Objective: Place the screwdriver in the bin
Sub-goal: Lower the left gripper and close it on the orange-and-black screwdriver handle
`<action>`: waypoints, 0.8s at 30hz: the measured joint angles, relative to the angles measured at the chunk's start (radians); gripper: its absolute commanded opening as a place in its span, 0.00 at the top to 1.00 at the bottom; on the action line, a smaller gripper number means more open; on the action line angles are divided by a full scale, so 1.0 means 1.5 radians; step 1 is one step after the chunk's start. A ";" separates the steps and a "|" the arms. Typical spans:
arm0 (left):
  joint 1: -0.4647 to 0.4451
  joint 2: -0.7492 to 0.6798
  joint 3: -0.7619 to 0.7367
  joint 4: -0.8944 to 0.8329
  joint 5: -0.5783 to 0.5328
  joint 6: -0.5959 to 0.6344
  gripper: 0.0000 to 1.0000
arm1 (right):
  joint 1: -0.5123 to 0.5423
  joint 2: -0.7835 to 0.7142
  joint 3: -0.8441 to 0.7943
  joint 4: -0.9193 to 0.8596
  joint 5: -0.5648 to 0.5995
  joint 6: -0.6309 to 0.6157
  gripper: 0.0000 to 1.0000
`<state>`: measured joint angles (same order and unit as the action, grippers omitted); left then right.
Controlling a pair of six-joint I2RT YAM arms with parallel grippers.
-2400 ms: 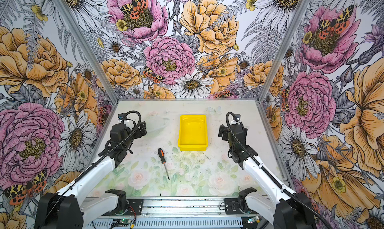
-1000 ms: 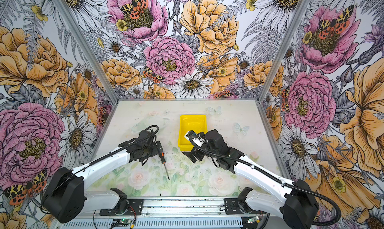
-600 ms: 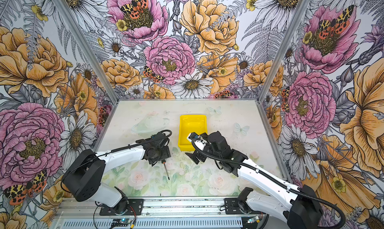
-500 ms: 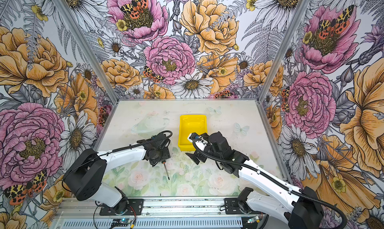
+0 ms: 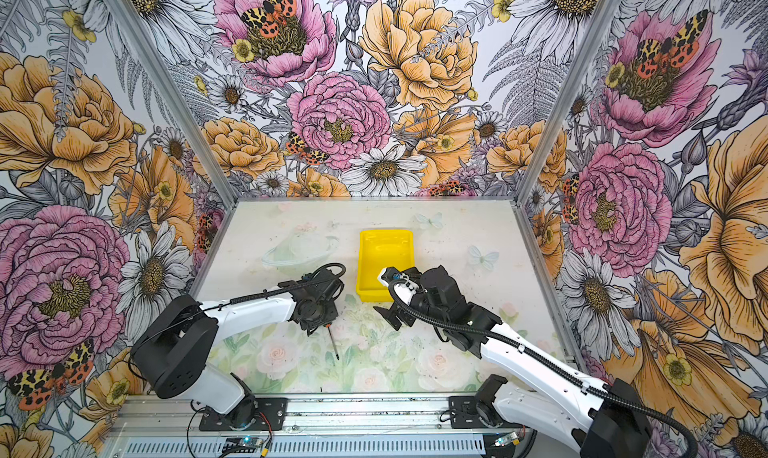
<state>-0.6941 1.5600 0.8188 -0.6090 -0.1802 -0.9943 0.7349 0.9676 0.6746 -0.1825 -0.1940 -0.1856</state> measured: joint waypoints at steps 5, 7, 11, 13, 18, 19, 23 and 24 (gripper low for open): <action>-0.007 0.003 0.000 -0.004 -0.011 -0.007 0.81 | 0.000 -0.006 -0.004 0.002 0.011 0.000 0.00; -0.007 0.003 0.001 -0.005 -0.012 -0.009 0.85 | 0.000 -0.010 -0.009 0.007 0.017 -0.002 0.00; -0.007 0.003 0.002 -0.007 -0.017 -0.006 0.90 | 0.000 -0.016 -0.012 0.011 0.033 -0.010 0.01; -0.006 0.001 0.005 -0.014 -0.020 0.003 0.91 | 0.000 -0.016 -0.012 0.013 0.042 -0.012 0.00; 0.008 -0.035 0.045 -0.050 -0.035 0.045 0.91 | 0.000 -0.016 -0.012 0.017 0.065 -0.012 0.00; 0.012 -0.046 0.061 -0.051 -0.039 0.057 0.91 | 0.000 -0.016 -0.012 0.018 0.067 -0.012 0.00; 0.022 -0.076 0.122 -0.050 -0.051 0.096 0.91 | -0.002 -0.016 -0.012 0.020 0.080 -0.009 0.01; 0.024 -0.077 0.137 -0.051 -0.055 0.106 0.92 | -0.003 -0.015 -0.012 0.020 0.082 -0.007 0.01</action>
<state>-0.6575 1.4448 1.0241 -0.6853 -0.2623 -0.8356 0.7300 0.9447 0.6563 -0.1520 -0.0711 -0.1955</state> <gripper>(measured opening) 0.230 0.995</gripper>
